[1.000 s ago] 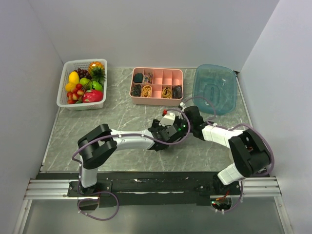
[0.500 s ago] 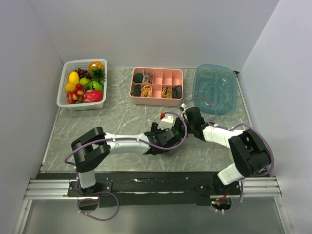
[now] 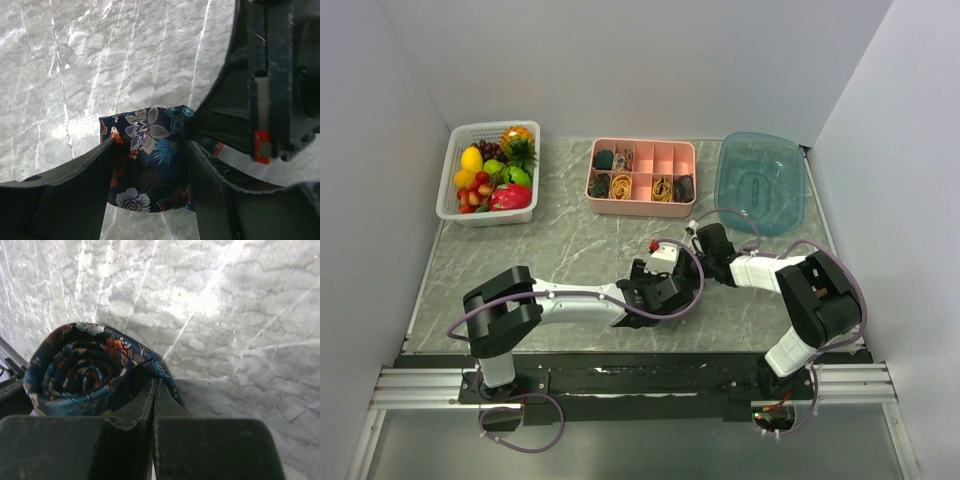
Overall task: Roll the ties
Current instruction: Roll the tie at the center of the board.
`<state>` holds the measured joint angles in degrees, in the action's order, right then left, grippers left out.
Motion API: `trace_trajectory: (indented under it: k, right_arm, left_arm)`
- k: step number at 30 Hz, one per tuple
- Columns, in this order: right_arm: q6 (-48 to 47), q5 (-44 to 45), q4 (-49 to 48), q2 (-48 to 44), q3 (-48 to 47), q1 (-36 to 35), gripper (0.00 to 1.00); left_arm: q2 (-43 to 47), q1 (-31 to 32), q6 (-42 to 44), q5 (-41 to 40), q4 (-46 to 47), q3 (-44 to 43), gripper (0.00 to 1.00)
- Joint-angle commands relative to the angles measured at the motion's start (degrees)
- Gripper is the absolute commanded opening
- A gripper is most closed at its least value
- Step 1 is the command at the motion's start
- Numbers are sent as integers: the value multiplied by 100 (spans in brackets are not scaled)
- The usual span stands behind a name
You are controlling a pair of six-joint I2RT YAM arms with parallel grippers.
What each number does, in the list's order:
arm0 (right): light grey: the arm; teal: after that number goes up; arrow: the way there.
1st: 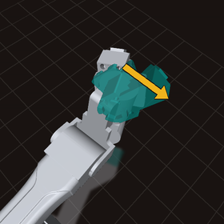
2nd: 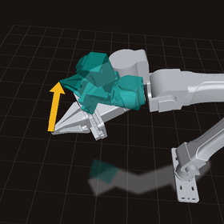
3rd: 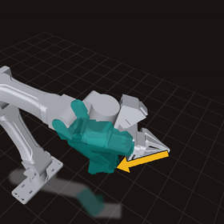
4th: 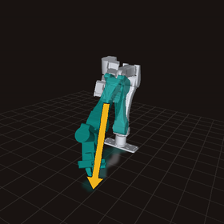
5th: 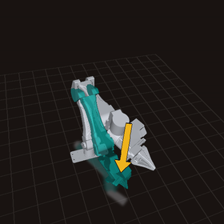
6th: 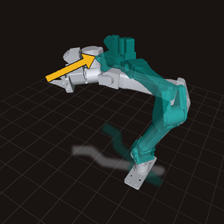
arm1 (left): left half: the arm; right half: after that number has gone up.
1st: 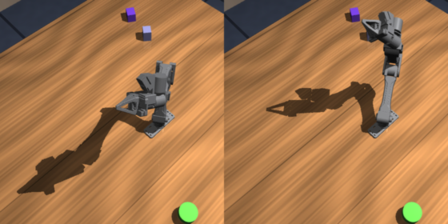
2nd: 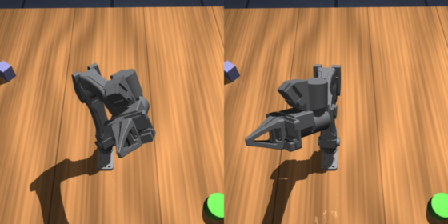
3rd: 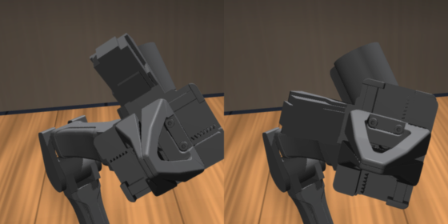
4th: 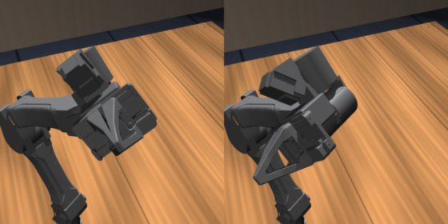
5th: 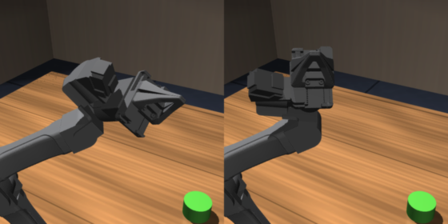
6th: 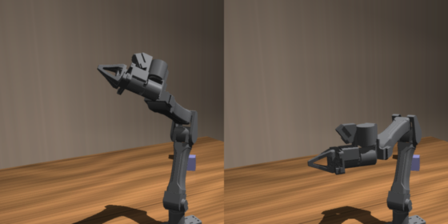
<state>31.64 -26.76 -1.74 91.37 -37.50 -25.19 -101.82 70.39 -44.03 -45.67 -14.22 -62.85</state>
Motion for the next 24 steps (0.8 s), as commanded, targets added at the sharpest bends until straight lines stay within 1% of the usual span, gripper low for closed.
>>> trace_trajectory:
  k: [1, 10, 16, 22, 24]
  right_arm:
    - [-184, 312, 340, 214, -196, 5, 0]
    - [-175, 259, 341, 486, -311, 14, 0]
    - [-167, 189, 279, 522, -329, 5, 0]
    - [-175, 259, 376, 294, -337, 14, 0]
    - [-184, 338, 446, 66, -329, 14, 0]
  left_arm:
    - [49, 159, -141, -232, 156, -87, 63]
    - [39, 528, -176, -346, 489, 35, 62]
    - [-48, 555, -123, -249, 605, 28, 63]
    - [-250, 546, -185, -232, 508, -69, 64]
    - [-303, 546, -263, -284, 412, -113, 64]
